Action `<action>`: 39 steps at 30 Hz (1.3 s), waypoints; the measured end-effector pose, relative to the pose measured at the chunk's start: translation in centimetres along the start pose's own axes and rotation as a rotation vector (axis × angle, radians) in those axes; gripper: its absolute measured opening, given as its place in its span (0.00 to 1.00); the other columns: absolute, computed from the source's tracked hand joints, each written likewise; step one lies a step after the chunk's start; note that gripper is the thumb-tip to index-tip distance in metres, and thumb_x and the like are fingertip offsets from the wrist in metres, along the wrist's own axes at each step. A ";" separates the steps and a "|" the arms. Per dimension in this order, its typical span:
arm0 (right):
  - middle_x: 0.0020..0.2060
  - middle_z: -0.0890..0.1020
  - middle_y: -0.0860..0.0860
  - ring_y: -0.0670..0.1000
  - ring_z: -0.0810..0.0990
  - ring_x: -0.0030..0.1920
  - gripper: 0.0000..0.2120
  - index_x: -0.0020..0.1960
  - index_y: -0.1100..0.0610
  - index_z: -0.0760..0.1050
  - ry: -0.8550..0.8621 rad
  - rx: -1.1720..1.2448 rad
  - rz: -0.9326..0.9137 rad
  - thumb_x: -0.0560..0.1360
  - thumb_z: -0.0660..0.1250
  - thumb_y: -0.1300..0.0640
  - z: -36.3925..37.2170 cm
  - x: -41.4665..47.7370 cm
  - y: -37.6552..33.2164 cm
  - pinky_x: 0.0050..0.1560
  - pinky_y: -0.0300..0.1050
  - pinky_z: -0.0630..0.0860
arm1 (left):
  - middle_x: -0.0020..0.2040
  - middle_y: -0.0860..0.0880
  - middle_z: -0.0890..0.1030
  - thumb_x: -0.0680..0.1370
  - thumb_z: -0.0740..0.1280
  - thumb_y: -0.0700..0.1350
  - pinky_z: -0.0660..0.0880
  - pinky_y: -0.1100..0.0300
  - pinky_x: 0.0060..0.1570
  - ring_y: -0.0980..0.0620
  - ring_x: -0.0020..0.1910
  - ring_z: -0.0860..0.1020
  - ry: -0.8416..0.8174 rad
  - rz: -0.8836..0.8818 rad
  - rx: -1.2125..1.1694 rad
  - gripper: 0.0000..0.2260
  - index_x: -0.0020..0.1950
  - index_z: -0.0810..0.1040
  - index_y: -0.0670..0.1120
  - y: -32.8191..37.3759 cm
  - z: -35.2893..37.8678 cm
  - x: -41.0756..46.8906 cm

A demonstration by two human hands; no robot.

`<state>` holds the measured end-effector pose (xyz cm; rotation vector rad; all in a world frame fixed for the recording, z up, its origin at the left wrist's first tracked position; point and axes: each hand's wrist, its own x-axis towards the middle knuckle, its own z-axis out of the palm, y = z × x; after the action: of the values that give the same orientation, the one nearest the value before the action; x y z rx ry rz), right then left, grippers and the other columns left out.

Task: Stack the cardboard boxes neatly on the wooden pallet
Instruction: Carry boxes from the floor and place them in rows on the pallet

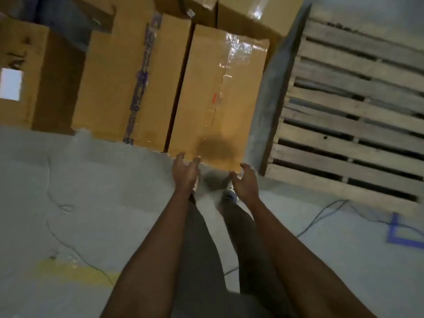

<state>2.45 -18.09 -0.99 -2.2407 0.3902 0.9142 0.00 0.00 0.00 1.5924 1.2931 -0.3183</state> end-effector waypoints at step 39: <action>0.58 0.80 0.53 0.59 0.70 0.65 0.22 0.60 0.53 0.79 0.895 0.660 0.414 0.77 0.64 0.37 -21.6 -20.4 3.2 0.65 0.58 0.66 | 0.45 0.42 0.81 0.74 0.73 0.54 0.73 0.53 0.46 0.43 0.45 0.79 0.172 0.588 0.085 0.17 0.44 0.83 0.39 13.5 1.4 -25.7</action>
<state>-2.71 -34.85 23.19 -1.8245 1.3653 -0.1317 1.87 -14.72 24.98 2.0215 0.8841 0.1352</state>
